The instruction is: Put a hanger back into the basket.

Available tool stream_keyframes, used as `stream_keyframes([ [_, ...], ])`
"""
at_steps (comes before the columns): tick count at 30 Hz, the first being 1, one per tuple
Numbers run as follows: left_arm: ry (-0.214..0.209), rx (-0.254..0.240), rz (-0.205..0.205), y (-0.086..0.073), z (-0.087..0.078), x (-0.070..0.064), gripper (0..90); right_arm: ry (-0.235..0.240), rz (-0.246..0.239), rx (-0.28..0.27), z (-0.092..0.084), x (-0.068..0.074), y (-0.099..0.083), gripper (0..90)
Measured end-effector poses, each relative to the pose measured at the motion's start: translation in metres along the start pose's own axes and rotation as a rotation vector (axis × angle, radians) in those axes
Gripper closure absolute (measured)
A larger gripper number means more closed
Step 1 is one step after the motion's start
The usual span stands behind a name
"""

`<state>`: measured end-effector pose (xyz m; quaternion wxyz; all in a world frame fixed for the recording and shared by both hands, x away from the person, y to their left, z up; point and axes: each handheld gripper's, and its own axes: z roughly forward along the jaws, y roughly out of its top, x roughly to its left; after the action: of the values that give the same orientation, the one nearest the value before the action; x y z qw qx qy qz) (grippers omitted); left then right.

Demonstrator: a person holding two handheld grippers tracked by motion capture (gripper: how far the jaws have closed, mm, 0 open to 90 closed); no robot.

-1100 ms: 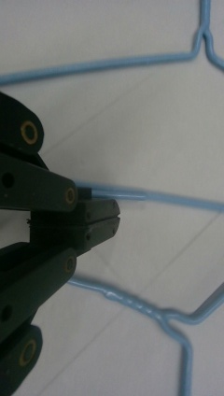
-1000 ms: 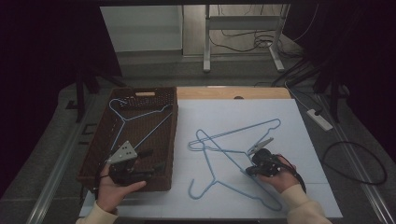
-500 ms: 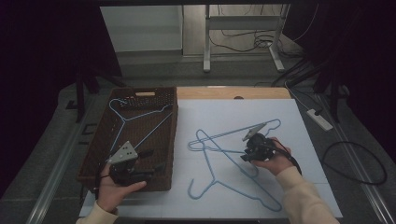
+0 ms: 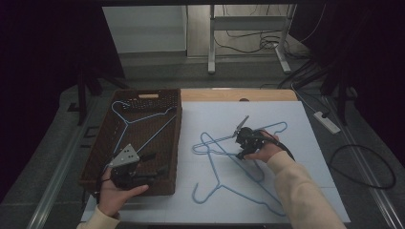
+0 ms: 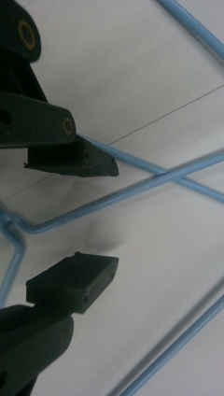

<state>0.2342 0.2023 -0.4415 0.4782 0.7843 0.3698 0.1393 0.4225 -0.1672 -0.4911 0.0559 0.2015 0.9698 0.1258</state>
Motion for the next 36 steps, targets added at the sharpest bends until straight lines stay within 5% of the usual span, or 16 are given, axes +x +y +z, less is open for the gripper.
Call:
stream_keyframes([
  [11, 0.005, -0.001, 0.001, 0.000, -0.001, 0.001, 32.9, 0.062, -0.068, 0.142, 0.009, -0.004, 0.026, 78.1],
  [17, 0.006, -0.002, 0.000, 0.000, -0.001, 0.001, 32.9, 0.043, -0.107, 0.171, 0.010, 0.000, 0.030, 87.5],
  [22, 0.004, -0.003, 0.002, 0.000, -0.001, 0.001, 32.9, 0.018, -0.090, 0.165, 0.008, 0.001, 0.028, 87.9],
  [28, 0.006, -0.006, 0.001, 0.000, -0.002, 0.001, 32.9, 0.019, -0.014, 0.114, -0.008, -0.005, 0.026, 88.1],
  [36, 0.004, -0.012, 0.009, 0.002, 0.000, -0.003, 33.2, 0.024, 0.170, -0.014, -0.050, -0.014, 0.019, 88.1],
])
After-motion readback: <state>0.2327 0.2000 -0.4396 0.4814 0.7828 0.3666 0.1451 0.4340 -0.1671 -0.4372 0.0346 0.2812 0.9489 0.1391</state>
